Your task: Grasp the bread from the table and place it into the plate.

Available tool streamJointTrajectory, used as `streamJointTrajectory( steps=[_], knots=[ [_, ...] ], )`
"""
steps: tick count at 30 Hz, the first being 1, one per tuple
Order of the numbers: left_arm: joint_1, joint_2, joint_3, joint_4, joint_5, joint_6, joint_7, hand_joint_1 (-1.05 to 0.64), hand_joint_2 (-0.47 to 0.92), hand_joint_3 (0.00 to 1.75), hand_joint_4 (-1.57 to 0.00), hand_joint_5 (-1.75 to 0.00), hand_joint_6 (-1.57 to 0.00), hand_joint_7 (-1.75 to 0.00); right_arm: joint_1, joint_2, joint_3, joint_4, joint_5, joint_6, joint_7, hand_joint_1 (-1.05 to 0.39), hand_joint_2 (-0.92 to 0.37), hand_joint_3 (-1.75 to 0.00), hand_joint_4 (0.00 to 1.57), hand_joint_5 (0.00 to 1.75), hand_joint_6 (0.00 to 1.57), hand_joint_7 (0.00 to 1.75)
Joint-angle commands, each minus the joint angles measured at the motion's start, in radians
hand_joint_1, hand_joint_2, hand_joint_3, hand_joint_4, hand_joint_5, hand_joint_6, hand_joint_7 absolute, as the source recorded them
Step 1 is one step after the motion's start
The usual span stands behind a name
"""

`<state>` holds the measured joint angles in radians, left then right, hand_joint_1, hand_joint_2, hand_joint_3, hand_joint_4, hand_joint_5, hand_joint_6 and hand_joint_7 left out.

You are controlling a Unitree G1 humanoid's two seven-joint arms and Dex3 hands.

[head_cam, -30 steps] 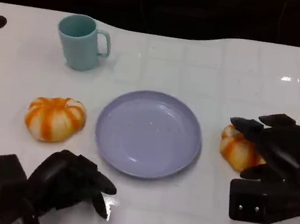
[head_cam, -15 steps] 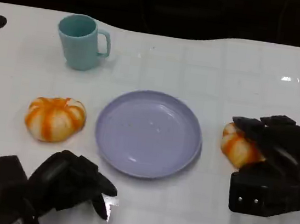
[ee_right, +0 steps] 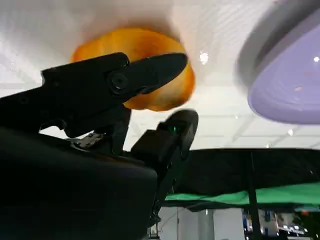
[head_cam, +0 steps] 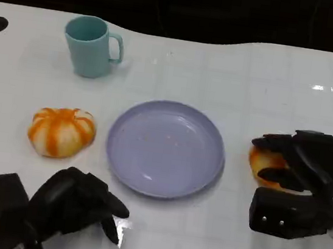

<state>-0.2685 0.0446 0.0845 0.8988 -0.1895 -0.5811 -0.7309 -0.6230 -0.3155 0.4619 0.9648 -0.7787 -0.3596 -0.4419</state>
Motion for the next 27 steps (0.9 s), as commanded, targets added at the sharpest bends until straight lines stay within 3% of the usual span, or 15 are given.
streamJointTrajectory(
  steps=[1,3,5,7,9,16,27],
  knots=[
    [0.016,0.018,0.004,-0.007,-0.008,0.004,-0.007,-1.05,0.92,0.04,-1.34,-0.82,-1.57,-0.06,-0.029,-0.009,0.001,0.026,0.005,-0.035,-0.07,-0.13,-0.86,-0.26,0.87,1.7,1.23,0.2],
    [0.017,0.018,0.004,-0.009,-0.009,0.008,-0.007,-1.05,0.92,0.04,-1.34,-0.82,-1.57,-0.06,-0.034,-0.01,0.007,0.034,0.001,-0.045,-0.09,-0.12,-0.66,-0.66,0.9,1.74,1.23,0.34],
    [0.017,0.019,0.002,-0.008,-0.006,0.002,-0.005,-1.05,0.92,0.03,-1.34,-0.81,-1.57,-0.06,-0.037,-0.007,0.006,0.045,0.001,-0.06,-0.126,-0.12,-0.61,-0.76,0.91,1.74,1.22,0.37],
    [0.016,0.021,0.0,-0.009,-0.001,-0.001,-0.002,-1.05,0.92,0.04,-1.34,-0.82,-1.57,-0.06,-0.04,-0.002,0.002,0.055,0.006,-0.08,-0.175,-0.11,-0.44,-0.96,0.91,1.75,0.85,1.41],
    [0.016,0.021,-0.001,-0.009,-0.001,-0.001,0.0,-1.05,0.92,0.04,-1.34,-0.82,-1.57,-0.06,-0.043,0.0,0.003,0.066,0.007,-0.09,-0.193,-0.11,-0.41,-1.01,0.92,1.75,0.74,1.66],
    [0.023,0.021,0.0,-0.022,-0.004,0.012,0.001,-1.05,0.92,0.04,-1.34,-0.82,-1.57,-0.07,-0.047,0.008,-0.007,0.056,0.017,-0.144,-0.292,-0.1,-0.34,-1.22,0.97,1.75,0.72,1.75],
    [0.021,0.02,0.001,-0.017,-0.007,0.011,-0.003,-1.05,0.92,0.03,-1.34,-0.82,-1.57,-0.07,-0.039,0.007,-0.024,0.008,0.035,-0.173,-0.294,-0.13,-0.25,-1.44,1.02,1.75,0.76,1.75]
  ],
)
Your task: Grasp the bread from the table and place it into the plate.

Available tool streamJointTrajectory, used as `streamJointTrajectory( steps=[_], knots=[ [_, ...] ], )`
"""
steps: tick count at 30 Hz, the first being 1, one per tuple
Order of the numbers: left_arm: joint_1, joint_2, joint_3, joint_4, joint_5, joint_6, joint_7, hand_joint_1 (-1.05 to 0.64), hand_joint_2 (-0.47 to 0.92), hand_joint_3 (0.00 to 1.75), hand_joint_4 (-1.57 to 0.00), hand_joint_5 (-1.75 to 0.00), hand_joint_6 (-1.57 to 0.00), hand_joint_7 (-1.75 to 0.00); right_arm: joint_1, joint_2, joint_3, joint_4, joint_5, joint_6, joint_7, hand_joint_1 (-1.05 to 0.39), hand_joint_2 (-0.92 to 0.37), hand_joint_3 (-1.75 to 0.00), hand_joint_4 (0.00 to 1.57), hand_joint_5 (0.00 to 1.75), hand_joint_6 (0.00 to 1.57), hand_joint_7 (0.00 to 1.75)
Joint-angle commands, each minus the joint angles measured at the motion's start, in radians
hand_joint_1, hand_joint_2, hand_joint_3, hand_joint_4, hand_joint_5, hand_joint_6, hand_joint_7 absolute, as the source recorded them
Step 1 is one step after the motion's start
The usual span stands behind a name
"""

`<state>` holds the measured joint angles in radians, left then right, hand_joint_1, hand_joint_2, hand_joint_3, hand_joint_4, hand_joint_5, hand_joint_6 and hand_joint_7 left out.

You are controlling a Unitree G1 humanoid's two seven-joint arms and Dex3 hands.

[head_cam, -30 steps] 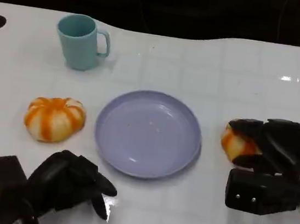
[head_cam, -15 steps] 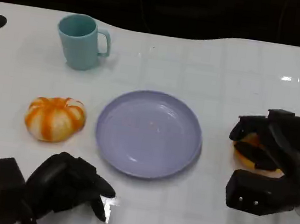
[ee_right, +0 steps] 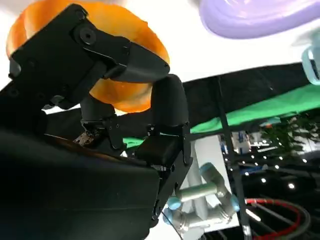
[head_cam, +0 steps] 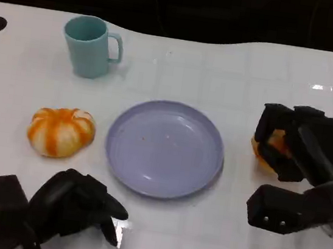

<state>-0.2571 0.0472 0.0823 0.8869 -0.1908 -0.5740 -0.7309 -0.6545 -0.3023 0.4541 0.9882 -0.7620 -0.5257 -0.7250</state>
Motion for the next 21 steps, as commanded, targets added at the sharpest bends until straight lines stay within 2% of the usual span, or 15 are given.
streamJointTrajectory(
  steps=[1,3,8,18,21],
  knots=[
    [0.01,0.018,0.003,-0.005,-0.005,0.004,-0.003,-1.05,0.92,0.03,-1.34,-0.82,-1.57,-0.07,-0.007,-0.006,-0.016,-0.015,0.019,-0.007,-0.011,-0.13,-0.25,-1.45,1.02,1.75,0.76,1.75],
    [0.008,0.016,0.004,-0.003,-0.007,0.003,-0.005,-1.05,0.92,0.03,-1.34,-0.82,-1.57,-0.07,-0.001,-0.002,-0.037,-0.061,0.057,-0.059,0.01,-0.11,-0.2,-1.52,1.03,1.75,0.78,1.75],
    [0.005,0.017,0.003,0.002,-0.004,-0.002,-0.003,-1.05,0.92,0.03,-1.34,-0.82,-1.57,-0.07,0.017,0.003,-0.065,-0.139,0.101,-0.117,0.05,-0.08,-0.15,-1.6,1.05,1.75,0.79,1.75],
    [0.002,0.013,0.005,0.005,-0.013,0.005,-0.014,-1.05,0.92,0.03,-1.34,-0.82,-1.57,-0.07,0.042,0.023,-0.104,-0.285,0.125,-0.104,0.14,-0.13,-0.12,-1.7,1.06,1.75,0.8,1.75],
    [0.002,0.012,0.005,0.003,-0.02,0.017,-0.018,-1.05,0.92,0.03,-1.34,-0.82,-1.57,-0.07,0.041,0.039,-0.105,-0.32,0.146,-0.098,0.202,-0.13,-0.11,-1.7,1.04,1.75,0.8,1.73]
  ],
)
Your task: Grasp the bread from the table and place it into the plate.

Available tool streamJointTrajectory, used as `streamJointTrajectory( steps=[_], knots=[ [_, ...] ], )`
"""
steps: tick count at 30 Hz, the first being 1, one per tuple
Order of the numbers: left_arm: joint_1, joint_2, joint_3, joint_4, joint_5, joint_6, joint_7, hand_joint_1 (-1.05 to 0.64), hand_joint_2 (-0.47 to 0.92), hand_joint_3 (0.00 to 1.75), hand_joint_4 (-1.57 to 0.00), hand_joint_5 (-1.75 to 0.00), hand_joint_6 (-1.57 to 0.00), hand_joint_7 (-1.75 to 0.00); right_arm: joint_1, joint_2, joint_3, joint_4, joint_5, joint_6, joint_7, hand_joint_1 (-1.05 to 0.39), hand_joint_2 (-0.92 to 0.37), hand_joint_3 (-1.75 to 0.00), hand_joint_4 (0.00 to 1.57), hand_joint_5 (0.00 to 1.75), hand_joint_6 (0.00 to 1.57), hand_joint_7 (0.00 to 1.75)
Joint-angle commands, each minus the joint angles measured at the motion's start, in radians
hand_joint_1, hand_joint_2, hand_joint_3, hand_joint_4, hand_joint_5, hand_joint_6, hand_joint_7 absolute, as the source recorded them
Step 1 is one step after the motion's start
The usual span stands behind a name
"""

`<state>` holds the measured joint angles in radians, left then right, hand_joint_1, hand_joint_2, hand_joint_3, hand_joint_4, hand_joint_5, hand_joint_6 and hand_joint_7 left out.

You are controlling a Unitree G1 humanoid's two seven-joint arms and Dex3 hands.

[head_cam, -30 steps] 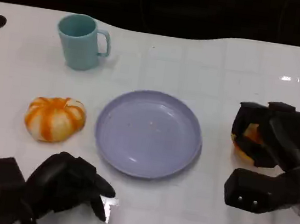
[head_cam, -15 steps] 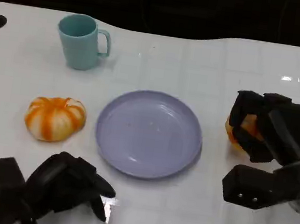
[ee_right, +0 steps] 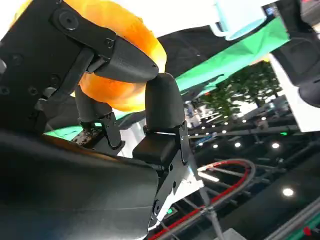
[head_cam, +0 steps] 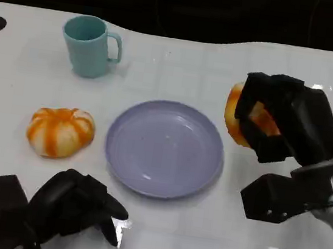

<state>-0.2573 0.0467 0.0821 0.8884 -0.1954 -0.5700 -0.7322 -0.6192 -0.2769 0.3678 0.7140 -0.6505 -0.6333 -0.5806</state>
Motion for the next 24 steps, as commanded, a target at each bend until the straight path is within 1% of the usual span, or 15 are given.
streamJointTrajectory(
  steps=[1,4,7,9,13,16,20,22,24],
  knots=[
    [0.002,0.013,0.006,0.001,-0.016,0.015,-0.018,-1.05,0.92,0.03,-1.34,-0.82,-1.57,-0.07,0.008,0.016,-0.021,-0.054,0.038,0.012,0.068,-0.13,-0.11,-1.7,1.04,1.75,0.8,1.72],
    [0.002,0.013,0.003,0.003,-0.008,0.005,-0.011,-1.05,0.92,0.02,-1.34,-0.82,-1.57,-0.07,-0.007,0.045,-0.015,-0.049,0.076,-0.024,0.137,-0.14,-0.13,-1.7,1.04,1.75,0.79,1.71],
    [0.001,0.013,0.003,0.005,-0.006,0.003,-0.01,-1.05,0.92,0.03,-1.34,-0.82,-1.57,-0.07,-0.018,0.066,-0.012,-0.045,0.088,-0.038,0.185,-0.14,-0.15,-1.7,1.03,1.75,0.79,1.71],
    [0.0,0.013,0.003,0.008,-0.006,0.002,-0.01,-1.05,0.92,0.03,-1.35,-0.82,-1.57,-0.07,-0.027,0.079,-0.009,-0.038,0.092,-0.049,0.212,-0.16,-0.17,-1.67,1.02,1.75,0.8,1.68],
    [-0.001,0.012,0.003,0.011,-0.004,-0.007,-0.008,-1.05,0.92,0.03,-1.35,-0.82,-1.57,-0.06,-0.042,0.104,0.0,-0.027,0.075,-0.038,0.248,-0.16,-0.17,-1.65,1.01,1.75,0.8,1.68],
    [0.0,0.01,0.003,0.01,-0.009,-0.006,-0.014,-1.05,0.92,0.03,-1.34,-0.81,-1.57,-0.06,-0.062,0.136,0.016,0.009,0.078,-0.054,0.274,-0.14,-0.17,-1.64,1.02,1.75,0.81,1.69],
    [0.001,0.01,0.002,0.008,-0.008,-0.005,-0.012,-1.05,0.92,0.03,-1.35,-0.81,-1.57,-0.06,-0.077,0.157,0.027,0.048,0.075,-0.073,0.284,-0.14,-0.18,-1.64,1.02,1.75,0.8,1.68],
    [0.002,0.009,0.003,0.005,-0.01,0.0,-0.014,-1.05,0.92,0.03,-1.35,-0.81,-1.57,-0.06,-0.087,0.17,0.035,0.078,0.074,-0.088,0.287,-0.14,-0.2,-1.63,1.03,1.75,0.8,1.69],
    [0.002,0.009,0.003,0.005,-0.01,-0.001,-0.016,-1.05,0.92,0.03,-1.35,-0.81,-1.57,-0.07,-0.094,0.184,0.037,0.103,0.086,-0.093,0.31,-0.14,-0.25,-1.6,1.01,1.75,0.78,1.71]
  ],
)
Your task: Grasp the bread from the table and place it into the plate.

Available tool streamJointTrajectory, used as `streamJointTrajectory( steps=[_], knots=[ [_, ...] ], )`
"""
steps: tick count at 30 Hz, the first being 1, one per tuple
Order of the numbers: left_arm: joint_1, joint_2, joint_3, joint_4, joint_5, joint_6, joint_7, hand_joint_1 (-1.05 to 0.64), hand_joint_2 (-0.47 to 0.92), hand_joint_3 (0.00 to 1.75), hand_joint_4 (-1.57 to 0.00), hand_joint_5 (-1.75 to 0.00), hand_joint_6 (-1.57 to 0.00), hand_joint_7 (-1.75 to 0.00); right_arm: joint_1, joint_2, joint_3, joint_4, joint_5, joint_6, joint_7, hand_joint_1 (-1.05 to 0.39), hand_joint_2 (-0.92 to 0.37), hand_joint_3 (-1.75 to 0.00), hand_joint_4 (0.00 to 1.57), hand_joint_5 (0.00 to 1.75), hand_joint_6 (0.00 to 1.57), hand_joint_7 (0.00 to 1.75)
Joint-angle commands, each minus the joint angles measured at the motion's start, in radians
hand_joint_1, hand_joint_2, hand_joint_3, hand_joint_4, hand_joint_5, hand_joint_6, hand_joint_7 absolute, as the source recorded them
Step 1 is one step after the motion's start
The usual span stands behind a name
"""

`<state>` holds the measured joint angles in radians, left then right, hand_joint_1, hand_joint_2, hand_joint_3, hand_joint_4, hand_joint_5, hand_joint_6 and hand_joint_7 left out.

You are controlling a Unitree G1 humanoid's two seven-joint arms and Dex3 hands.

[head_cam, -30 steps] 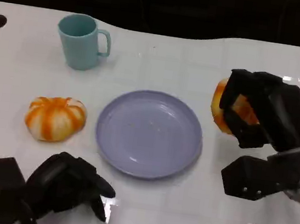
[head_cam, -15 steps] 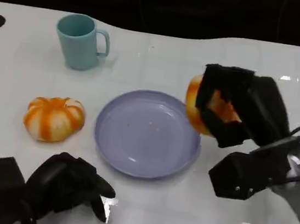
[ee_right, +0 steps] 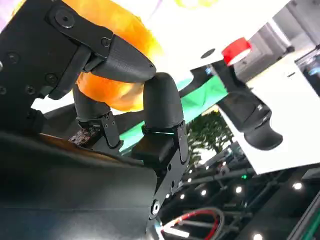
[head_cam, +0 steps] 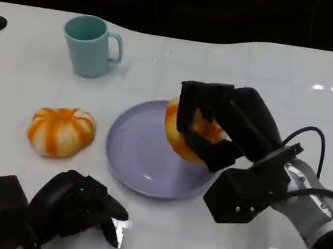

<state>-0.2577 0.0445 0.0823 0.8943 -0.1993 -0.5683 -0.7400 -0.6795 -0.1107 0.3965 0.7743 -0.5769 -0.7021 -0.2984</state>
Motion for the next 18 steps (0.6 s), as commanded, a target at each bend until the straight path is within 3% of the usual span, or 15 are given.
streamJointTrajectory(
  steps=[1,5,6,8,10,13,15,18],
  knots=[
    [0.002,0.011,0.002,-0.002,-0.008,0.0,-0.009,-1.05,0.92,0.03,-1.34,-0.81,-1.57,-0.07,-0.037,0.025,0.008,0.057,0.024,-0.025,0.047,-0.15,-0.26,-1.58,1.0,1.75,0.78,1.7],
    [0.006,0.009,0.0,-0.01,-0.003,0.005,-0.001,-1.05,0.92,0.03,-1.34,-0.81,-1.57,-0.07,-0.048,0.045,0.003,0.11,0.051,-0.057,0.092,-0.15,-0.32,-1.52,0.97,1.75,0.79,1.62],
    [0.007,0.009,0.0,-0.012,-0.003,0.006,-0.001,-1.05,0.92,0.03,-1.34,-0.81,-1.57,-0.07,-0.051,0.048,0.003,0.121,0.055,-0.065,0.097,-0.15,-0.33,-1.49,0.93,1.74,0.8,1.48],
    [0.007,0.009,-0.001,-0.012,-0.001,0.004,0.002,-1.05,0.92,0.03,-1.34,-0.81,-1.57,-0.07,-0.054,0.053,0.001,0.141,0.064,-0.077,0.115,-0.15,-0.34,-1.48,0.91,1.74,0.82,1.41],
    [0.008,0.008,-0.001,-0.012,0.002,0.001,0.006,-1.05,0.92,0.03,-1.35,-0.81,-1.57,-0.07,-0.053,0.053,-0.002,0.154,0.075,-0.082,0.143,-0.24,-0.5,-1.1,0.79,1.47,0.74,0.97],
    [0.008,0.008,0.0,-0.013,0.0,0.007,0.005,-1.05,0.92,0.03,-1.35,-0.81,-1.57,-0.07,-0.048,0.049,-0.004,0.157,0.09,-0.083,0.189,-0.33,-0.72,-0.63,0.65,1.16,0.68,0.56],
    [0.007,0.008,0.0,-0.012,0.0,0.01,0.005,-1.05,0.92,0.03,-1.35,-0.81,-1.57,-0.07,-0.046,0.043,-0.003,0.154,0.092,-0.082,0.214,-0.39,-0.85,-0.36,0.5,1.13,0.58,0.44],
    [0.007,0.007,0.001,-0.01,-0.001,0.007,0.004,-1.05,0.92,0.02,-1.35,-0.81,-1.57,-0.07,-0.041,0.039,-0.006,0.143,0.098,-0.067,0.253,-0.49,-0.92,-0.28,0.3,1.07,0.45,0.35]
  ],
)
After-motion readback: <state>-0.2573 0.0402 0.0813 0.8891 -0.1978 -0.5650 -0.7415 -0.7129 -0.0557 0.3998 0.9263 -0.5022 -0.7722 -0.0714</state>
